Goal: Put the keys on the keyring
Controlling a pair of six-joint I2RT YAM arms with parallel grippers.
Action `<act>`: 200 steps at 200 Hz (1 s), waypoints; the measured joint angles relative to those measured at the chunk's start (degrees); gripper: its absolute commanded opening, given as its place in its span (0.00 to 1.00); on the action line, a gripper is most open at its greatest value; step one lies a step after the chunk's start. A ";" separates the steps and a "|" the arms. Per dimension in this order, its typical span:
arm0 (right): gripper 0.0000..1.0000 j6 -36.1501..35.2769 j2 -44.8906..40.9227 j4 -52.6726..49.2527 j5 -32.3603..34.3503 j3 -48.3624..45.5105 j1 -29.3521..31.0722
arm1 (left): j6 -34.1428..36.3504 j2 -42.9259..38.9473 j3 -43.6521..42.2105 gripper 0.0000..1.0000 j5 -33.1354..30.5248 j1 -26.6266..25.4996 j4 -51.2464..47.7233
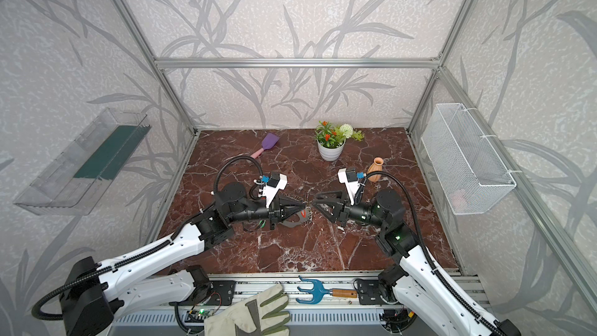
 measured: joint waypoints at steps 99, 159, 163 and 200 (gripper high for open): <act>0.24 -4.44 3.52 -4.55 -4.26 1.07 1.62 | 6.95 4.96 4.52 0.00 6.86 0.09 -8.72; 0.16 -5.75 3.63 -4.94 -4.83 1.07 1.84 | 6.69 4.94 4.52 0.00 7.85 1.05 -8.13; 0.16 -5.73 3.63 -4.94 -4.83 1.07 1.84 | 6.67 4.94 4.52 0.00 7.93 1.11 -8.13; 0.11 -6.21 3.63 -4.92 -4.81 1.07 1.84 | 6.29 4.85 4.50 0.00 8.33 1.42 -7.76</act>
